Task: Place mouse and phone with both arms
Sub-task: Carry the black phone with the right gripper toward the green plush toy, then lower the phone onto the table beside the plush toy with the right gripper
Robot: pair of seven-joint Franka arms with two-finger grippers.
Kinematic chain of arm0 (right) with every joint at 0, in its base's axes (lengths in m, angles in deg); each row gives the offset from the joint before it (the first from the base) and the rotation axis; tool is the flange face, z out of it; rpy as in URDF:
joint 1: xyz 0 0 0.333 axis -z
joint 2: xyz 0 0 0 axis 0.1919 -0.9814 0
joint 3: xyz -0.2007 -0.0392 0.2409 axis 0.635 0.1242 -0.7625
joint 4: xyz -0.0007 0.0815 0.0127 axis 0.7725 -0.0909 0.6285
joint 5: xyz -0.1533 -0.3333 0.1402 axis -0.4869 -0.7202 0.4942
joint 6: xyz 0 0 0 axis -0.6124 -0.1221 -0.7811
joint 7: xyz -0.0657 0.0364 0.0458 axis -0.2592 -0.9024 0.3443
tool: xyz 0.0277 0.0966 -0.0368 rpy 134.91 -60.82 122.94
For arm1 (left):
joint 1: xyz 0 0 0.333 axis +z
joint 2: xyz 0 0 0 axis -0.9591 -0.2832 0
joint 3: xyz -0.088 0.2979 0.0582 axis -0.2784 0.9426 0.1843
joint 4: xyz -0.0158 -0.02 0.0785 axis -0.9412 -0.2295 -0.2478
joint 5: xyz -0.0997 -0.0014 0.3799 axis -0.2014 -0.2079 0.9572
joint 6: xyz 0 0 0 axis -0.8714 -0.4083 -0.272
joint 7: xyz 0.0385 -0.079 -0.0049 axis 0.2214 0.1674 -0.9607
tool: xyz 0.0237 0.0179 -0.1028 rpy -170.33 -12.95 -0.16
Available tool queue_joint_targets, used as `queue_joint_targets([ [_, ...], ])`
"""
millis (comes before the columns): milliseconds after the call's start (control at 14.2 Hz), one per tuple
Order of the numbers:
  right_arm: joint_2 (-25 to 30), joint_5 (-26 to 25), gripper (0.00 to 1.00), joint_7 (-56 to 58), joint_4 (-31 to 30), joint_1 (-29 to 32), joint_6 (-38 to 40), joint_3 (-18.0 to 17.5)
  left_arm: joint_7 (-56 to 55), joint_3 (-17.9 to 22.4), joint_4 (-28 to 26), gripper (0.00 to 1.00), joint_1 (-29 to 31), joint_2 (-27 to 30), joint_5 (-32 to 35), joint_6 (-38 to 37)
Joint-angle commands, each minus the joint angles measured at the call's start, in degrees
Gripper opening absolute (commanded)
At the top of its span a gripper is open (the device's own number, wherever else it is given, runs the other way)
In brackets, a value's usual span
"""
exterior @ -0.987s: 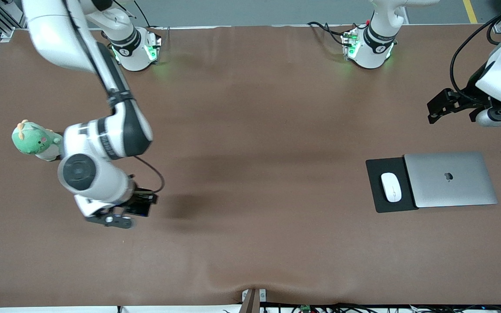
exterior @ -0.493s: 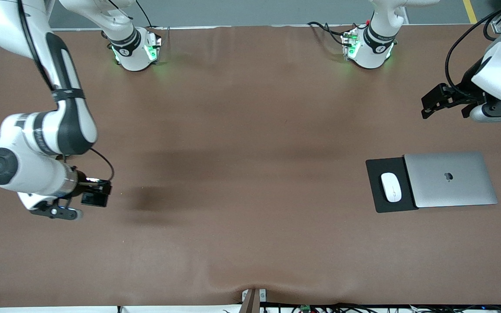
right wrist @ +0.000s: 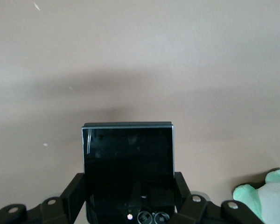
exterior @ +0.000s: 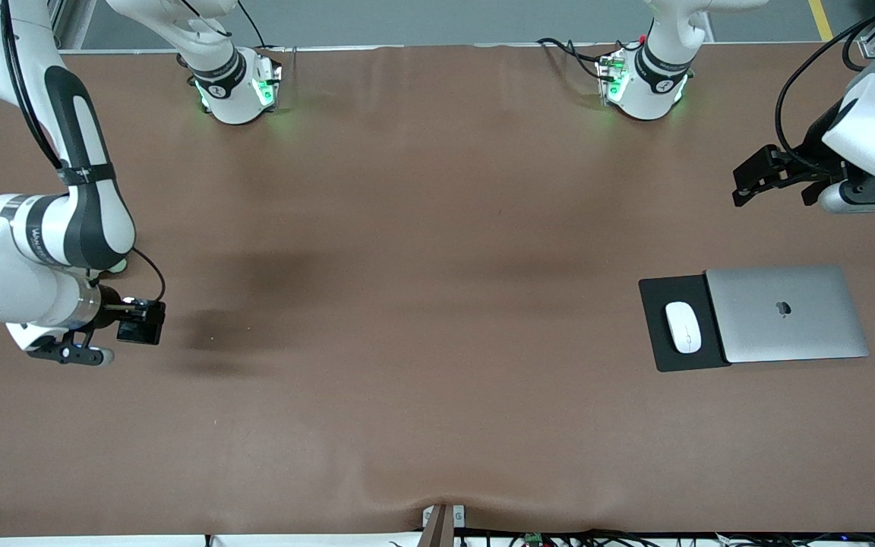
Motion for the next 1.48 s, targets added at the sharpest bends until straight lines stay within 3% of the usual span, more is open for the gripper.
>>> queue_joint_targets([
  [0, 7.4, -0.4, 0.0, 1.4, -9.9, 1.6, -2.7, -1.0, 0.3, 0.1, -0.5, 1.0, 0.0, 0.7, -1.1, -0.6],
  [211, 7.1, -0.4, 0.0, 10.8, -14.8, 7.6, -9.6, -1.1, 0.3, 0.1, -0.4, 1.0, 0.2, 0.8, -0.3, -0.6],
  [775, 9.2, 0.4, 0.0, 10.4, -23.4, 7.9, -15.1, -1.2, 0.4, 0.1, -0.4, 1.0, 0.5, 0.8, -0.1, -0.8],
  [987, 9.5, 0.4, 0.08, 10.8, -28.8, 8.1, -21.5, -1.2, 0.4, 0.1, -0.4, 1.0, 0.6, 0.8, -0.1, -0.8],
  [1410, 8.9, 0.3, 0.3, 12.1, -29.1, 9.5, -23.1, -1.1, 0.4, -0.7, -0.5, 1.0, 1.7, 0.8, 0.0, -0.8],
])
